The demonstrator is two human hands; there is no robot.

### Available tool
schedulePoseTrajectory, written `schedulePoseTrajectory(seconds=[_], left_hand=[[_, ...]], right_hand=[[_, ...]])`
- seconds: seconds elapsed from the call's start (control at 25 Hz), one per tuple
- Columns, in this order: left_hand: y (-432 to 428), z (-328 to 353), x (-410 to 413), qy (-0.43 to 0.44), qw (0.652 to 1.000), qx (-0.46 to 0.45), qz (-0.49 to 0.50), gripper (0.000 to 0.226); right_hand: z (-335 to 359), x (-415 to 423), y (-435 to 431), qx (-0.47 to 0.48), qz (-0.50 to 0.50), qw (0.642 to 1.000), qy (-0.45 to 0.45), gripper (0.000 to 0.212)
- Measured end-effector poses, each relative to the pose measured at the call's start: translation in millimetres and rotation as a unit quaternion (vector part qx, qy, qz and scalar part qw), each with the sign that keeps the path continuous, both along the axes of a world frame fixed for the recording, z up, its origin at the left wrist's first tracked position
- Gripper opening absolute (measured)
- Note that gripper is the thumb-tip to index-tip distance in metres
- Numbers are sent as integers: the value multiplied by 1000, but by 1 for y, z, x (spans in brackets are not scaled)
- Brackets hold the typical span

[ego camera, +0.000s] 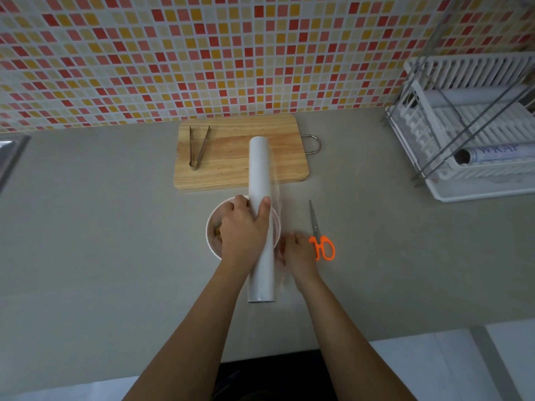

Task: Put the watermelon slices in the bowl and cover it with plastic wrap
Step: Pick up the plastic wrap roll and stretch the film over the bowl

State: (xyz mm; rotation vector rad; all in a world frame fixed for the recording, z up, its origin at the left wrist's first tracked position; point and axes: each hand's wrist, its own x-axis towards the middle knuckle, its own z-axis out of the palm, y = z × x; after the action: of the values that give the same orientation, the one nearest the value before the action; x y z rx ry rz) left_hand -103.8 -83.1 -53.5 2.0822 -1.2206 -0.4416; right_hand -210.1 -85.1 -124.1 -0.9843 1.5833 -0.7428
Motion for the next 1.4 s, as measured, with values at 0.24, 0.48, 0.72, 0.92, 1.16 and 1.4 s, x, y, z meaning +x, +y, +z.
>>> schedulePoseTrajectory(seconds=[0.24, 0.48, 0.72, 0.92, 1.16, 1.4], left_hand=[[6, 0, -3, 0, 1000, 7, -11, 47], [7, 4, 2, 23, 999, 20, -16, 46], [8, 9, 7, 149, 988, 46, 17, 44], [11, 7, -5, 63, 998, 13, 14, 43], [21, 0, -10, 47, 998, 31, 2, 43], [28, 1, -14, 38, 999, 23, 5, 42]], right_hand=[[31, 8, -46, 20, 83, 995, -43, 39], [21, 13, -46, -35, 28, 998, -34, 30], [17, 7, -45, -75, 21, 993, -95, 27], [33, 12, -74, 75, 38, 977, -196, 32], [67, 5, -115, 92, 34, 959, -267, 28], [44, 1, -113, 122, 2, 961, -249, 59]])
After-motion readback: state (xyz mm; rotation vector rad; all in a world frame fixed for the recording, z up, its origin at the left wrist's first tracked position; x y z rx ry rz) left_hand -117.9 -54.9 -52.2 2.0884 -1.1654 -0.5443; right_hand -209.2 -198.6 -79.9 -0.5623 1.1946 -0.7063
